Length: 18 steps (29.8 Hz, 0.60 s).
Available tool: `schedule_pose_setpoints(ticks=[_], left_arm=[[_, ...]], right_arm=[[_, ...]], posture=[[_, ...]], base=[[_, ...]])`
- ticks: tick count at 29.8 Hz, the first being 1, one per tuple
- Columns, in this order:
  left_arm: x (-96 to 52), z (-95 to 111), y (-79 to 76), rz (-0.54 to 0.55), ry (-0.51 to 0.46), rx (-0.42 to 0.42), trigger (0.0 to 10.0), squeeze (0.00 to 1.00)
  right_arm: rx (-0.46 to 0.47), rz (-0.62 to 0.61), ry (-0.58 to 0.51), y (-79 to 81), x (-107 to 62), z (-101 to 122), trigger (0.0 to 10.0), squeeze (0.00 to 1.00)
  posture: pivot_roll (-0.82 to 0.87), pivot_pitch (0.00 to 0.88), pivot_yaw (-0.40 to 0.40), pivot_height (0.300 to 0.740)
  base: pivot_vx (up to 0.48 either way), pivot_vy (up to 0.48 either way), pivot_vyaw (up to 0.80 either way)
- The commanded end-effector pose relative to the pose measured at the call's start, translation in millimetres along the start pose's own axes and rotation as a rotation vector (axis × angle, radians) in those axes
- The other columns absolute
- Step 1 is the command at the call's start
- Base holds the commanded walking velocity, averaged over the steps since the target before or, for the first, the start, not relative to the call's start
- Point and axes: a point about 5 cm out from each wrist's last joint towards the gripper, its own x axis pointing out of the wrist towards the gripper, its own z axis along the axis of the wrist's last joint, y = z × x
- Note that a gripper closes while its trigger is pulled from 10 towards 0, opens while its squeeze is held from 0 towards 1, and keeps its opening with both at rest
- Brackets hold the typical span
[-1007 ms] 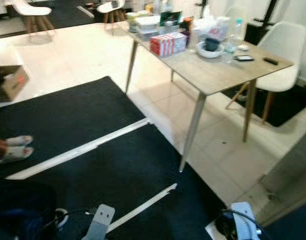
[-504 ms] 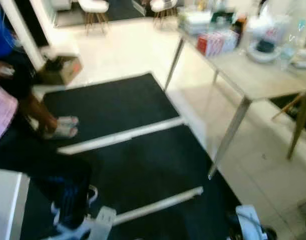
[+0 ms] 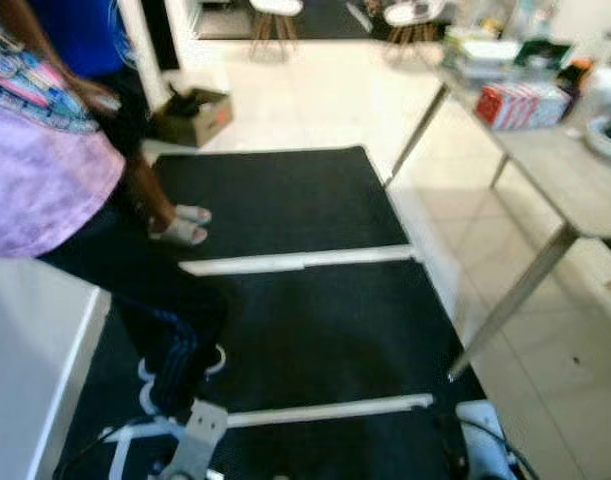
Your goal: Restocking fridge
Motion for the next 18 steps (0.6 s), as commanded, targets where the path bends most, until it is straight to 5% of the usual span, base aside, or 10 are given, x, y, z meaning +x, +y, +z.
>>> schedule_pose_setpoints(ticks=[1,4,18], left_arm=[[-2.0,-7.1,-3.1,-0.008,0.025,-0.003,10.0,0.0],[-1.9,-7.0,-3.2,-0.008,0.024,-0.004,10.0,0.0],[-1.8,-6.1,-3.5,-0.007,0.02,-0.009,10.0,0.0]], right_arm=[[0.003,-0.004,-0.016,-0.9,1.2,4.8,10.0,0.0],[0.007,-0.003,-0.018,-0.9,1.2,5.0,10.0,0.0],[0.052,-0.007,-0.056,-3.2,1.8,10.7,10.0,0.0]], posture=[[-0.05,0.0,-0.041,0.74],[-0.05,0.0,-0.041,0.74],[-0.05,0.0,-0.043,0.74]], base=[[0.0,0.0,0.78],[0.0,0.0,0.69],[0.0,0.0,0.0]])
